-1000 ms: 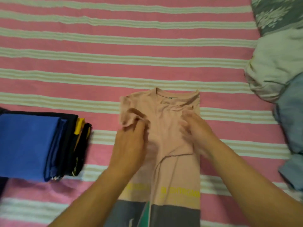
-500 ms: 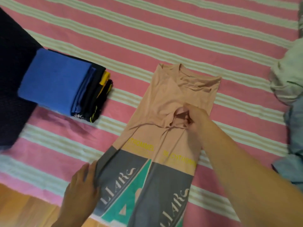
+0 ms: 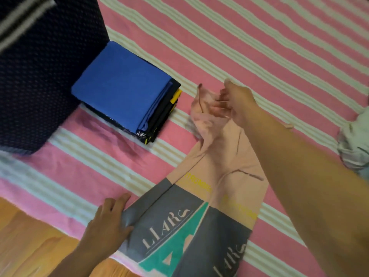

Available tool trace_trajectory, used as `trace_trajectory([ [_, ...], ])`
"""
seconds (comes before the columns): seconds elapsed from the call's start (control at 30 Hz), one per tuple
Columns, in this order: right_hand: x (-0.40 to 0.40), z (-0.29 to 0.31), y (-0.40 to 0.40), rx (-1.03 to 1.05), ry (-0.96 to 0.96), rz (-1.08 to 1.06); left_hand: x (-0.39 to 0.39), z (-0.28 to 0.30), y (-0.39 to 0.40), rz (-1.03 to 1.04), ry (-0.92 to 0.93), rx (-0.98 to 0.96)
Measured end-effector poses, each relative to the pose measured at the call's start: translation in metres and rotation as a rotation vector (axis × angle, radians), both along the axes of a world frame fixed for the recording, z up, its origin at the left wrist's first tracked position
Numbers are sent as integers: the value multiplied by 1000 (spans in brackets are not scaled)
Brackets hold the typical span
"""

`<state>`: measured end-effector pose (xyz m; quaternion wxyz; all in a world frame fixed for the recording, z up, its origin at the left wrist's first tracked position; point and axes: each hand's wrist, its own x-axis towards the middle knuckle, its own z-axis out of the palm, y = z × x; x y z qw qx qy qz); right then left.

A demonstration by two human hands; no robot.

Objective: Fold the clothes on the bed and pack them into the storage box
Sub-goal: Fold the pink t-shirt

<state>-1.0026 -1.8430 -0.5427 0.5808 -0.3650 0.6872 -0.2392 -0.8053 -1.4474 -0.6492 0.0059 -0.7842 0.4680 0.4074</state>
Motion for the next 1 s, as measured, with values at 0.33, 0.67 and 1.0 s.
trace_trajectory([
  [0.33, -10, -67, 67, -68, 576, 293, 29, -16, -15, 139, 389, 63],
  [0.67, 25, -85, 97, -282, 628, 150, 24, -5, -22, 197, 397, 82],
  [1.0, -35, -89, 54, -356, 443, 153, -75, 39, -259, 96, 248, -426],
])
